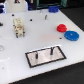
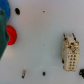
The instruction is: Insert the blue gear onto the right peg, followed by the red gear
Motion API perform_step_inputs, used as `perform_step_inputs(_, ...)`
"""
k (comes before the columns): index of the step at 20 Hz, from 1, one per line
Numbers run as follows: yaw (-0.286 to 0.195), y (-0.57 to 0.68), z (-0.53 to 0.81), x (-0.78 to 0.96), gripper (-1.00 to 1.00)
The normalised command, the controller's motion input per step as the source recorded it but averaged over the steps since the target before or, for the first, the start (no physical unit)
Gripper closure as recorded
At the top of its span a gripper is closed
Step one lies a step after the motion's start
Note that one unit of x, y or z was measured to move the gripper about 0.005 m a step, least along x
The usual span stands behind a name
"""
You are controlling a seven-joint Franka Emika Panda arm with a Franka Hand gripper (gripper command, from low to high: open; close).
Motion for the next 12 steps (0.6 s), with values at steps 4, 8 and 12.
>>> perform_step_inputs(4,0.000,0.78,0.00,-0.12,-1.00)
perform_step_inputs(8,0.000,0.80,0.00,-0.10,-1.00)
perform_step_inputs(12,0.000,0.77,-0.04,-0.02,-1.00)
